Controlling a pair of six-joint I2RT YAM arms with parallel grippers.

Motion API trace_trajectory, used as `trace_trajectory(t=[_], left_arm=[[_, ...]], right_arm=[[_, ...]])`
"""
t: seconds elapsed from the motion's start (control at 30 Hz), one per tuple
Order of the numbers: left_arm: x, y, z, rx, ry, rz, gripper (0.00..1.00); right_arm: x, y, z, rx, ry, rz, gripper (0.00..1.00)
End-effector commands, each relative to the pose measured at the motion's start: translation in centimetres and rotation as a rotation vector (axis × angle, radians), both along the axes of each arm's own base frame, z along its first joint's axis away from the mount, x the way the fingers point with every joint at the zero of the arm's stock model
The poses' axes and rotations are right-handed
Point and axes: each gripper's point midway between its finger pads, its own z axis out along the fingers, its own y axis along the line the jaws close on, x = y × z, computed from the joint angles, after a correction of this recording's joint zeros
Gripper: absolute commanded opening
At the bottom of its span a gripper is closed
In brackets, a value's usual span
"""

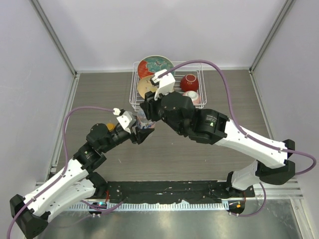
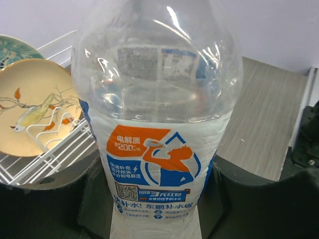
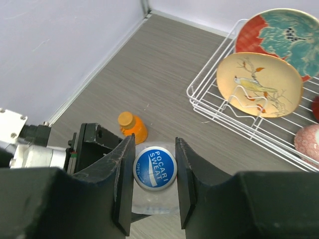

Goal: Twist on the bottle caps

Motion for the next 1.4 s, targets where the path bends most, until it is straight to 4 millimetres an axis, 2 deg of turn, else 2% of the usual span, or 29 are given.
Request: trace_trajectory(t=[0.0, 0.1, 0.13, 0.17, 0.2, 0.23, 0.27, 0.37, 0.4, 0.43, 0.47, 0.5, 0.53, 0.6, 0.63, 0.67, 0.73, 0.77, 0.97, 1.1, 1.3, 1.37], left_arm=[[3.3, 3.5, 4.4, -0.136, -0.096, 0.26, 0.0], [3.1, 3.0, 4.3, -0.145, -0.076, 0.236, 0.0], [3.0, 2.9, 4.4, -0.155, -0.066, 0.224, 0.0], [2.5, 2.4, 4.3, -0.156, -0.06, 0.185, 0.0], [2.0, 2.0, 4.1, -0.153, -0.052, 0.157, 0.0], [1.4, 1.6, 4.0, -0.15, -0.045, 0.114, 0.0], [0.8, 1.2, 3.7, -0.152, -0.026, 0.076, 0.0], [-2.1, -0.3, 2.9, -0.139, 0.024, -0.091, 0.0], [-3.8, -1.0, 2.8, -0.127, 0.029, -0.194, 0.0], [-4.5, -1.2, 2.8, -0.125, 0.031, -0.232, 0.0], [-5.3, -1.5, 2.8, -0.128, 0.044, -0.276, 0.0], [-6.6, -1.8, 2.8, -0.121, 0.048, -0.35, 0.0], [-7.3, -2.0, 2.8, -0.116, 0.049, -0.395, 0.0], [-8.6, -2.3, 3.1, -0.116, 0.058, -0.478, 0.0], [-10.6, -2.5, 3.2, -0.101, 0.06, -0.593, 0.0], [-11.6, -2.5, 3.4, -0.097, 0.054, -0.65, 0.0], [-13.4, -2.3, 3.9, -0.09, 0.076, -0.757, 0.0], [-14.6, -2.1, 3.8, -0.078, 0.088, -0.827, 0.0], [-16.6, -1.4, 5.3, -0.062, 0.078, -0.947, 0.0], [-17.6, -1.0, 5.8, -0.052, 0.073, -1.003, 0.0], [-17.6, -0.9, 5.9, -0.055, 0.063, -0.999, 0.0], [-17.5, -0.9, 6.1, -0.059, 0.054, -0.992, 0.0]], right_arm=[[1.1, -3.7, -0.9, -0.119, -0.052, -0.261, 0.01], [1.1, -2.1, -1.4, -0.116, -0.055, -0.247, 0.04], [1.1, -1.7, -1.1, -0.1, -0.056, -0.24, 0.08], [1.1, -1.5, -0.6, -0.082, -0.059, -0.233, 0.19], [0.8, -1.2, -0.1, -0.074, -0.064, -0.202, 0.23], [0.7, -0.8, 1.2, -0.037, -0.076, -0.179, 0.3], [0.4, -0.8, 2.1, -0.016, -0.084, -0.155, 0.48], [-1.5, -0.9, 6.8, 0.097, -0.128, -0.011, 0.67], [-2.8, -0.3, 7.8, 0.119, -0.141, 0.093, 0.69], [-3.8, -1.5, 9.8, 0.165, -0.16, 0.132, 0.71], [-4.1, -2.0, 10.5, 0.183, -0.171, 0.162, 0.75], [-4.9, -2.2, 11.1, 0.194, -0.179, 0.211, 0.76], [-6.6, -2.7, 11.9, 0.214, -0.199, 0.312, 0.77], [-7.6, -3.3, 12.2, 0.221, -0.213, 0.38, 0.79], [-9.1, -2.8, 11.5, 0.202, -0.223, 0.486, 0.78], [-10.0, -3.5, 11.9, 0.216, -0.238, 0.528, 0.78], [-11.3, -3.3, 11.0, 0.201, -0.236, 0.634, 0.78], [-12.7, -3.3, 11.0, 0.205, -0.246, 0.72, 0.77], [-14.1, -2.4, 9.3, 0.179, -0.223, 0.848, 0.74], [-14.8, -1.6, 9.2, 0.199, -0.215, 0.917, 0.72], [-16.2, -0.8, 9.1, 0.24, -0.213, 1.013, 0.67], [-16.5, -0.5, 8.5, 0.238, -0.195, 1.038, 0.63]])
